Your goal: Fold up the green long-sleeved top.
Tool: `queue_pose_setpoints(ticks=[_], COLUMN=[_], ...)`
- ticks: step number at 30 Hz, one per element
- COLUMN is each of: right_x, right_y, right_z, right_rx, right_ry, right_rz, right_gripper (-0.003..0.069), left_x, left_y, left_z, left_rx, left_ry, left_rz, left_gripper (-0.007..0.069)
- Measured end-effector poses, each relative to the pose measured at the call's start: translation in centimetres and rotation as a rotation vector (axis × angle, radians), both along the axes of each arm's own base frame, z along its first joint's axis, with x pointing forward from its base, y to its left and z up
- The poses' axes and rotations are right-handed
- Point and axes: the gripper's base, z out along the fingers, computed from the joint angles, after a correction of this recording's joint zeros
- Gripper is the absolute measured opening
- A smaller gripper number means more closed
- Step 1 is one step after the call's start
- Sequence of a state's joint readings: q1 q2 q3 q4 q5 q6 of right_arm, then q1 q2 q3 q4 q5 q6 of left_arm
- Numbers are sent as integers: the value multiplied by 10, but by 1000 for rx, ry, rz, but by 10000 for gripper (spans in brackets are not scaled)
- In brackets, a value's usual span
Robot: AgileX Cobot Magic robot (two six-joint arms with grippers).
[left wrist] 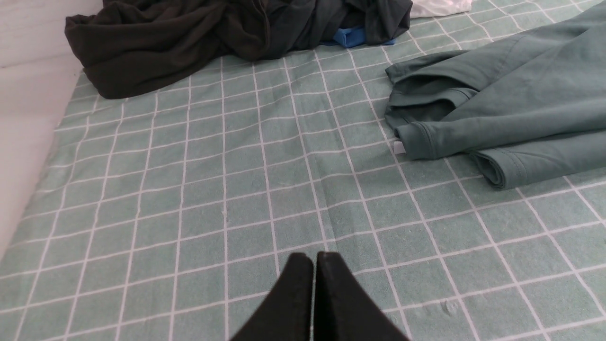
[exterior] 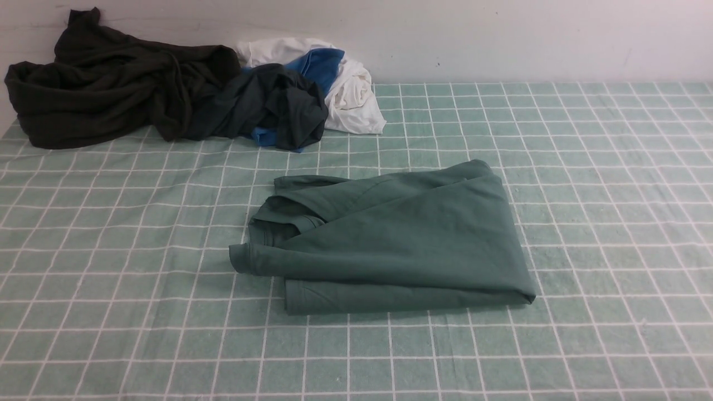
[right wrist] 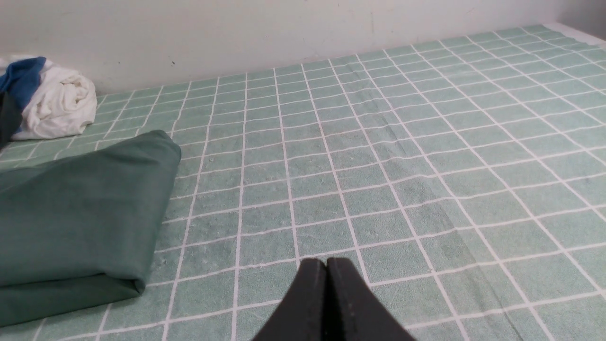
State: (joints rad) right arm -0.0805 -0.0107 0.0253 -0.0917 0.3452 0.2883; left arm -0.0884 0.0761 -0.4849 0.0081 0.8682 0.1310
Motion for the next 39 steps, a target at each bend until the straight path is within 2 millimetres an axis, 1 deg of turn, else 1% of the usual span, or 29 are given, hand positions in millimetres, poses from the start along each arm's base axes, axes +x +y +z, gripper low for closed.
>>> queue_pose_setpoints(ticks=[29, 33, 34, 35, 36, 39], right_x=[0, 0, 0, 0, 0, 0], right_y=[0, 0, 0, 0, 0, 0], right_z=[0, 0, 0, 0, 0, 0], right_rx=[-2, -3, -3, -3, -3, -3], right_ry=[2, 1, 1, 2, 2, 2], right_rz=[-1, -1, -1, -2, -2, -1], right_gripper=[-13, -13, -13, -13, -13, -13], left_x=[1, 16, 17, 24, 24, 33], left_y=[-1, -2, -2, -1, -1, 4], left_z=[-2, -17, -18, -28, -29, -57], left_rx=[-7, -30, -31, -42, -44, -51], left_ry=[-3, -76, -80, -114, -117, -148], left_rz=[-3, 22, 29, 68, 68, 172], left_gripper=[-3, -3, -3, -3, -3, -3])
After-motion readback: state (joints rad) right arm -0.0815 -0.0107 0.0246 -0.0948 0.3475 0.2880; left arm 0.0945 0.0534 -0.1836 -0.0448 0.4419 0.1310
